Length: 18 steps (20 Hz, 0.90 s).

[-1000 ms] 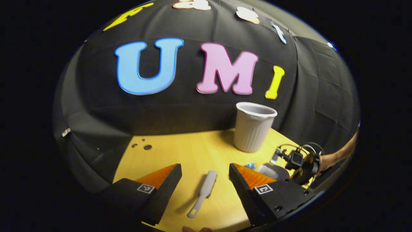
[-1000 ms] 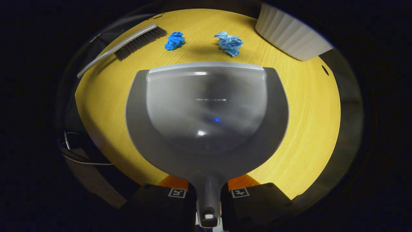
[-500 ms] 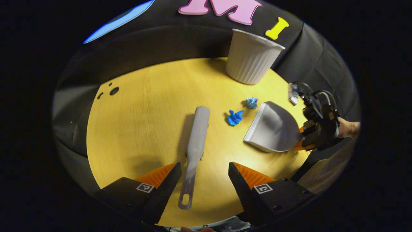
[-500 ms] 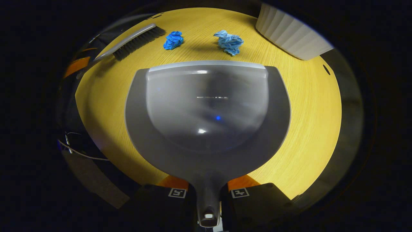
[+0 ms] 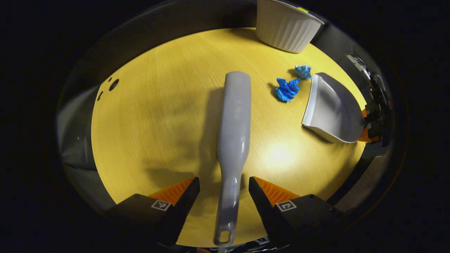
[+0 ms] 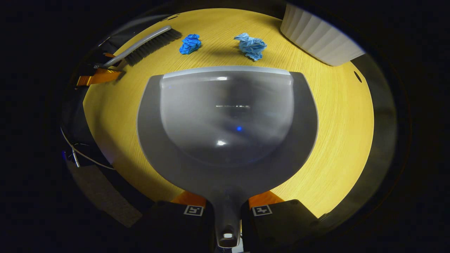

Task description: Pick up the small broom and dustpan from the desktop, sweep the trash into the dustpan with the broom, and then empty the trash into the garbage bin.

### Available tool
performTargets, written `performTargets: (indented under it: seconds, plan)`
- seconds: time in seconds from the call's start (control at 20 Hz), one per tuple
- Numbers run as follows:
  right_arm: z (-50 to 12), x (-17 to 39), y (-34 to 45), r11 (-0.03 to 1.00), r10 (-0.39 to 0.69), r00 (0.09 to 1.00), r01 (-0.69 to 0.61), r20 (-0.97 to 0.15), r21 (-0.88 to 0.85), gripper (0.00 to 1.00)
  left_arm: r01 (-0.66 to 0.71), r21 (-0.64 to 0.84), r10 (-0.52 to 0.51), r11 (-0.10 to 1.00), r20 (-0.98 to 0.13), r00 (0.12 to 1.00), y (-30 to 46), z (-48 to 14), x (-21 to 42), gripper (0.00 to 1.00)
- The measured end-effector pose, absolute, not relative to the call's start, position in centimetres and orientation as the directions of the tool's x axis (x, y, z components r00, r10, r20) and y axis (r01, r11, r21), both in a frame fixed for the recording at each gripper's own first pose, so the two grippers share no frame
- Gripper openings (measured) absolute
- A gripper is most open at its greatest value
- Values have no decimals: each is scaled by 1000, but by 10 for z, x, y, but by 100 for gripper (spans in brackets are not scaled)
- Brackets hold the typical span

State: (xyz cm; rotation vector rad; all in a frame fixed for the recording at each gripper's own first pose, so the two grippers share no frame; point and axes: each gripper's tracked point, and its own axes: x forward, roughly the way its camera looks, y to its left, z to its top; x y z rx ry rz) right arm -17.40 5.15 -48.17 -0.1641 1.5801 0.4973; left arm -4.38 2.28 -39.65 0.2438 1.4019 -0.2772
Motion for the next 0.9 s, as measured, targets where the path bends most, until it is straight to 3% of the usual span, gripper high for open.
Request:
performTargets:
  seconds: [0.15, 0.3, 0.45, 0.5, 0.6, 0.9]
  plan:
    - [-483, -174, 51, 892, 197, -87, -397, -977, 215, 35, 329, -1, -42, 944, -992, 119, 20, -405, -43, 89]
    - [-484, -173, 52, 892, 197, -86, -397, -977, 215, 35, 327, 0, -38, 945, -993, 110, 20, -405, -40, 71]
    - [-484, -172, 52, 891, 199, -84, -399, -976, 216, 35, 365, -6, -42, 931, -995, 93, 19, -404, -43, 63]
    - [-484, -172, 52, 890, 201, -83, -401, -976, 217, 35, 375, 0, -38, 927, -995, 94, 20, -407, -41, 46]
    - [-484, -172, 53, 883, 207, -85, -412, -975, 223, 35, 377, 1, -34, 926, -996, 87, 17, -405, -36, 30]
    - [-485, -172, 52, 865, 222, -118, -435, -968, 252, 35, 465, 16, -32, 885, -995, 96, -10, -404, 5, 27]
